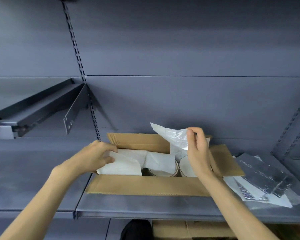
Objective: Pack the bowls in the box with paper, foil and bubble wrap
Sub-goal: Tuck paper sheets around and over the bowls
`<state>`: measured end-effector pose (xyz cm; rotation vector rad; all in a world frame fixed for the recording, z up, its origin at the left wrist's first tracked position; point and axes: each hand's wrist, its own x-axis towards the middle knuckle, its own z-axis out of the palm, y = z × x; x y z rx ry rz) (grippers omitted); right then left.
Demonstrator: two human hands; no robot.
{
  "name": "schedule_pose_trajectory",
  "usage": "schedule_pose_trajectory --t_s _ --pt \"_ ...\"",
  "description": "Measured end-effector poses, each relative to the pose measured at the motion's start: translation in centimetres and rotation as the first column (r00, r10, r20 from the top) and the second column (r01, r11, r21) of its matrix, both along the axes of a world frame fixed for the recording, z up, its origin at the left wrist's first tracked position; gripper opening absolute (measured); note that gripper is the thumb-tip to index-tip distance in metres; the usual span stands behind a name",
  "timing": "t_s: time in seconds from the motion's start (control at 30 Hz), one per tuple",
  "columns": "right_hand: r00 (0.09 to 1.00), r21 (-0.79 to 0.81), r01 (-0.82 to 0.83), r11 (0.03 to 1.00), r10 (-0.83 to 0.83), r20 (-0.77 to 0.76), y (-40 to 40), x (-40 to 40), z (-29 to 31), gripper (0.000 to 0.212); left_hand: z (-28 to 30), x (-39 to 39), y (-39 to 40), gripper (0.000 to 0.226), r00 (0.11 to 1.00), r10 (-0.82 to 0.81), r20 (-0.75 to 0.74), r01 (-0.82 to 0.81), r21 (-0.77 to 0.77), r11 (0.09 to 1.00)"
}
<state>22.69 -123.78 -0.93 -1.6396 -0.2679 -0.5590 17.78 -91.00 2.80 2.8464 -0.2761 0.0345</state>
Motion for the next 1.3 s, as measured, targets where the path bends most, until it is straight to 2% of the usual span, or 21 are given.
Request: schedule_pose_trajectory --t_s 0.13,0.27,0.37,0.47,0.6,0.7,0.87,0.97,1.07,1.2,1.3 --pt "1.0 0.018 0.006 1.0 -0.006 0.005 0.5 0.3 -0.2 0.018 -0.7 -0.1 0.4 0.012 0.998 -0.024 -0.052 0.024 0.0 1.0" --pt "1.0 0.037 0.013 0.999 -0.014 0.013 0.3 0.4 -0.3 0.016 -2.1 0.1 -0.1 0.025 0.993 0.007 -0.121 -0.001 0.045 0.999" --pt "1.0 0.045 0.014 0.999 -0.014 -0.001 0.3 0.3 -0.4 0.016 -3.3 0.4 -0.8 0.013 0.99 -0.01 -0.142 0.019 0.066 0.998" --pt "0.999 0.023 -0.016 1.0 0.017 -0.033 0.2 0.2 -0.6 0.016 -4.3 0.6 -1.2 0.014 0.98 -0.006 -0.2 0.02 0.068 0.997" --pt "0.997 0.003 -0.033 0.999 0.033 -0.073 -0.1 -0.2 -0.8 0.017 -4.3 1.0 -0.8 0.039 0.982 0.049 -0.18 -0.017 0.173 0.985" --pt "0.996 -0.002 -0.045 0.999 0.045 -0.074 -0.5 -0.4 -0.8 0.017 -4.1 1.2 -0.5 0.037 0.981 0.066 -0.181 -0.025 0.221 0.975" --pt "0.988 -0.045 -0.098 0.994 0.092 -0.122 -0.5 0.0 -2.2 0.019 -4.4 1.2 -1.1 0.012 0.944 -0.008 -0.33 0.045 0.106 0.993" --pt "0.975 -0.073 -0.138 0.988 0.122 -0.185 -0.5 0.4 -3.4 0.022 -3.8 1.0 -1.8 0.024 0.929 -0.023 -0.37 0.049 0.059 0.997" --pt "0.941 -0.11 -0.194 0.975 0.153 -0.302 -0.7 0.6 -4.1 0.023 -3.1 1.0 -2.7 0.028 0.946 -0.017 -0.324 0.048 0.087 0.995" --pt "0.87 -0.203 -0.347 0.915 0.233 -0.435 -1.5 0.3 -4.1 0.012 -2.9 1.4 -3.4 0.017 0.971 -0.073 -0.228 0.09 0.063 0.994" --pt "0.835 -0.271 -0.44 0.856 0.28 -0.473 -2.5 0.3 -3.7 0.032 -3.7 1.8 -3.3 0.019 0.965 -0.094 -0.244 0.107 0.038 0.994"
